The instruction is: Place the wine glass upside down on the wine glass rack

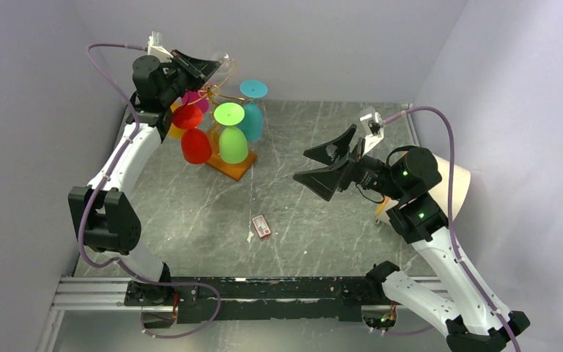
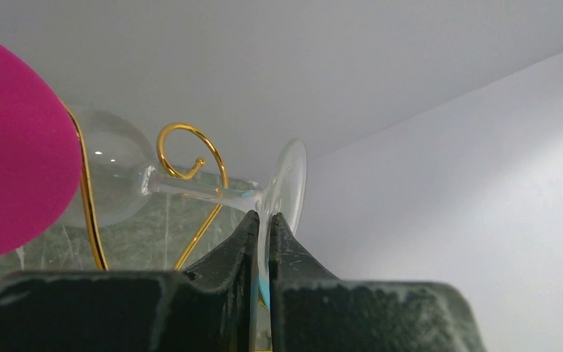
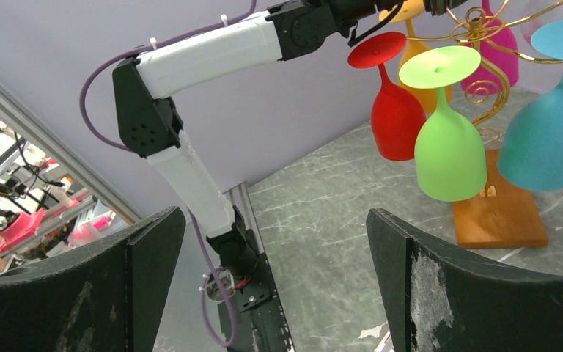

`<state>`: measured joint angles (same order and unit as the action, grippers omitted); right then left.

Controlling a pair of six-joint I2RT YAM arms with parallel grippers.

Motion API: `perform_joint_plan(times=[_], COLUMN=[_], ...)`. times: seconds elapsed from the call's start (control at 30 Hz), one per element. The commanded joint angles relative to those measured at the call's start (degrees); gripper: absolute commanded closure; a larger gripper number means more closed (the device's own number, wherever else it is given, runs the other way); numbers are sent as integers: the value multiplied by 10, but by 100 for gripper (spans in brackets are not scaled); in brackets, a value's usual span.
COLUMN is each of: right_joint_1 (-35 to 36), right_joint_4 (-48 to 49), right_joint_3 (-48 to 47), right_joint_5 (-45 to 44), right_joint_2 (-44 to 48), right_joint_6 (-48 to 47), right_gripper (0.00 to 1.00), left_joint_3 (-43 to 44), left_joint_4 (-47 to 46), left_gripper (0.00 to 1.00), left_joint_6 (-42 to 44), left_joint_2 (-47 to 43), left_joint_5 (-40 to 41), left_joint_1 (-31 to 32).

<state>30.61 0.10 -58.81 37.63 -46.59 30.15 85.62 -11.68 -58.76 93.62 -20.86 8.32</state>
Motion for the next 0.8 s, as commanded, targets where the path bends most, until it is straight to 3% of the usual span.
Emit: perform_joint_plan(times=[0.0, 0.77], right_joint_1=[2, 1], right_joint_4=[5, -12], right_joint_3=[-1, -12], right_joint_5=[-8, -12], right_joint_2=[10, 14], right_joint_6=[-7, -23], right_gripper=[0, 0], left_joint_3=[-5, 12], left_joint_4=[-43, -177], left_gripper=[93, 93], left_joint_6=[-20, -11], left_joint_2=[-23, 39], left_joint_5=[-29, -62], left_joint_1=[13, 21])
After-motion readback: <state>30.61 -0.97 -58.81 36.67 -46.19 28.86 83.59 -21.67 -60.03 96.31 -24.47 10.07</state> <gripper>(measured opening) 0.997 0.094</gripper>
